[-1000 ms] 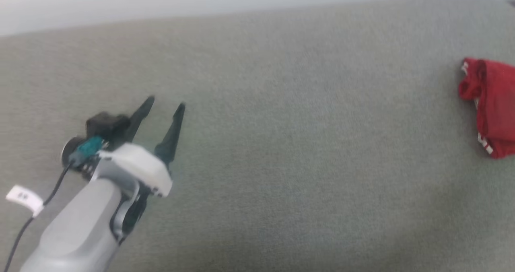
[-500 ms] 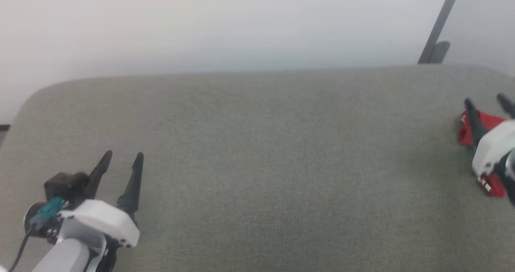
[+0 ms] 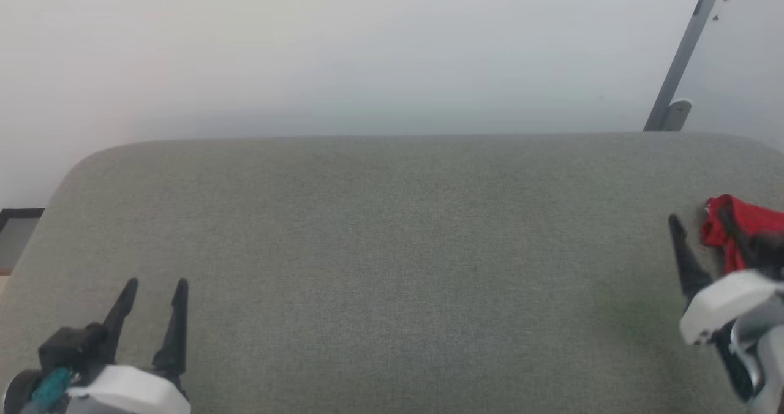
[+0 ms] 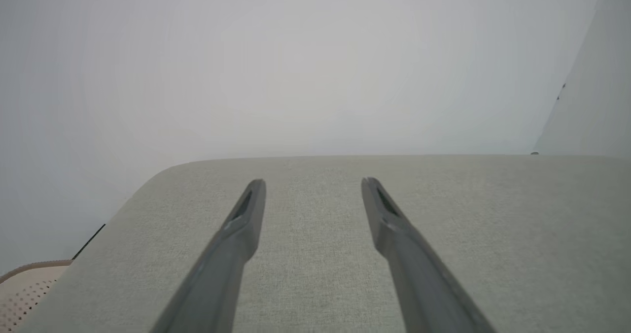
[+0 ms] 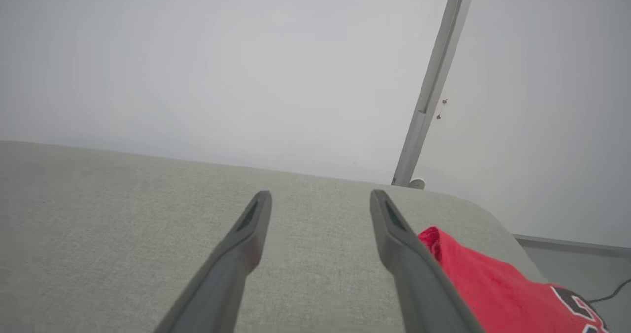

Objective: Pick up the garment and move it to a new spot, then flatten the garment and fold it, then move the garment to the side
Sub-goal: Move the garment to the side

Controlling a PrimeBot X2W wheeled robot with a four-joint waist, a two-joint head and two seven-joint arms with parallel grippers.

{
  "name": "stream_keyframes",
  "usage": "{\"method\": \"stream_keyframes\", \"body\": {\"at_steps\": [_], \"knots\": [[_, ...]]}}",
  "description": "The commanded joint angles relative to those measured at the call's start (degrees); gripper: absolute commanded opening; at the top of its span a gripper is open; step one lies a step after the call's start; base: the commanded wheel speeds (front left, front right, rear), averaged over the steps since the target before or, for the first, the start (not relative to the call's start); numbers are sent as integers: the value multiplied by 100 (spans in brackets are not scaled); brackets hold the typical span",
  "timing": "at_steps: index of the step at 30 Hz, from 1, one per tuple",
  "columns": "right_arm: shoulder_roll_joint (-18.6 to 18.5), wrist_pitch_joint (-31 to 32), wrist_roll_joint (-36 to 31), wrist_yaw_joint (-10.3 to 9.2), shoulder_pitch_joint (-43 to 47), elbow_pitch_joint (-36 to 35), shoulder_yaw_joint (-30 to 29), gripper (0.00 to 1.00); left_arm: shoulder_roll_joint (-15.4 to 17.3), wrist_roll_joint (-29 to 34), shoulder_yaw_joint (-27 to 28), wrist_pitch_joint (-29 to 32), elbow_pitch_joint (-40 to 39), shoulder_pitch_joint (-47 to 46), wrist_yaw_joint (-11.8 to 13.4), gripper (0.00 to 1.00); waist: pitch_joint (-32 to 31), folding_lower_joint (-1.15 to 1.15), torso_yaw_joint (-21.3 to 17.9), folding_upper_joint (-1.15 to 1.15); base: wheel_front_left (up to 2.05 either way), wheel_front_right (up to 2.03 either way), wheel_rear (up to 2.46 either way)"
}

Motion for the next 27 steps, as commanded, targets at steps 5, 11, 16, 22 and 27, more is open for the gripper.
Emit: {"method": "stream_keyframes", "body": {"at_steps": [5, 11, 16, 22, 27], "knots": [[430, -24, -373, -11, 746, -684, -516, 100, -164, 432, 297, -25, -72, 355, -248, 100, -77, 0, 38, 0, 0, 0, 0], [943, -24, -782, -11, 1524, -1439, -1058, 100, -456, 746, 693, -25, -20, 687, -447, 100, -148, 0, 67, 0, 0, 0, 0], [1210, -25, -957, -11, 1916, -1786, -1227, 100, -671, 919, 977, -25, -106, 874, -592, 100, -157, 0, 42, 0, 0, 0, 0], [1406, -25, -1072, -11, 2176, -2027, -1327, 100, -875, 1127, 1223, -26, -116, 948, -733, 100, -159, 0, 28, 0, 0, 0, 0], [1489, -24, -1148, -11, 2260, -2099, -1349, 100, -990, 1240, 1337, -26, -95, 935, -842, 100, -157, 0, 5, 0, 0, 0, 0]]}}
